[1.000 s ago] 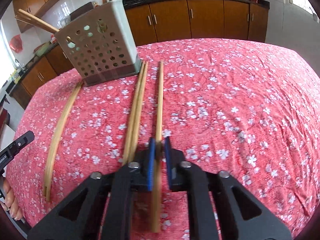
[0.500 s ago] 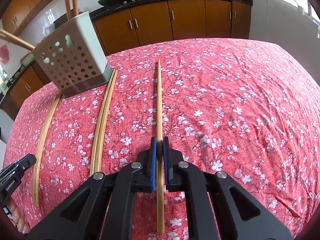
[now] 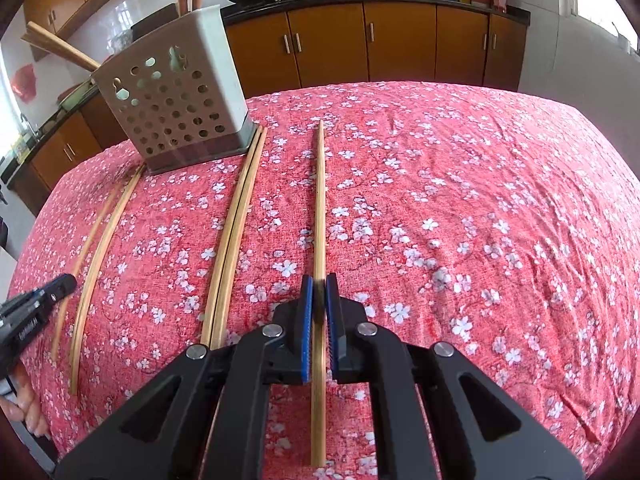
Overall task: Organize utensils
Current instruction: 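Grasp a chopstick with the right gripper while the left gripper grasps another, then lift both held chopsticks upright with both grippers toward the holder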
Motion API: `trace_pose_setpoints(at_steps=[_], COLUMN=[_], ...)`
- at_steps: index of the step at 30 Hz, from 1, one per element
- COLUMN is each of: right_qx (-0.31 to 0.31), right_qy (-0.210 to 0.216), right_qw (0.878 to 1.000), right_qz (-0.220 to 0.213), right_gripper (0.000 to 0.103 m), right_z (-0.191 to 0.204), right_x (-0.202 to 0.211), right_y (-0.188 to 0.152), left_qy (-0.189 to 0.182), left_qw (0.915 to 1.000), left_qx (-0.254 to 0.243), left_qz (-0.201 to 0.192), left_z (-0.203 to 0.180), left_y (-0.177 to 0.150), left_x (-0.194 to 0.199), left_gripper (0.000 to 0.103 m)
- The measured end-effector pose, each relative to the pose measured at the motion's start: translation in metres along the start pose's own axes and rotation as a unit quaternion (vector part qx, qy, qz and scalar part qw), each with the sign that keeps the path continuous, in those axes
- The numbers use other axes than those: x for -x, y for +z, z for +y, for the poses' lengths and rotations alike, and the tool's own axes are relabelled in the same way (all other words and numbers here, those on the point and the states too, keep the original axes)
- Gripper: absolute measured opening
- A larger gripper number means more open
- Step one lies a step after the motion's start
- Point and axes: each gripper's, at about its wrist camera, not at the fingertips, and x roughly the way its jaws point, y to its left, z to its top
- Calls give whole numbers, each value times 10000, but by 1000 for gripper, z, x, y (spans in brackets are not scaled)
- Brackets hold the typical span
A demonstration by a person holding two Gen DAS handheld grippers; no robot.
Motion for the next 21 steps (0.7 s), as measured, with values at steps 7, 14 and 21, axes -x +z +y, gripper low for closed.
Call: trace_pose_setpoints(at_steps=[7, 14, 21], right_qx=[-137, -272, -275], right_qy=[-274, -265, -262], right_qw=[9995, 9991, 9991], right_qz=[-111, -166, -169], right_gripper=[7, 8, 8], right_z=[-18, -24, -23], right_x=[-11, -12, -11], right_y=[14, 13, 11], left_qy=[-4, -123, -213], left_qw=[9992, 9987, 9981], left_qx=[400, 494, 576], left_qz=[-65, -82, -92], left_z=[36, 44, 47], left_y=[10, 9, 7], left_x=[-7, -5, -3], left_gripper=[9, 9, 9])
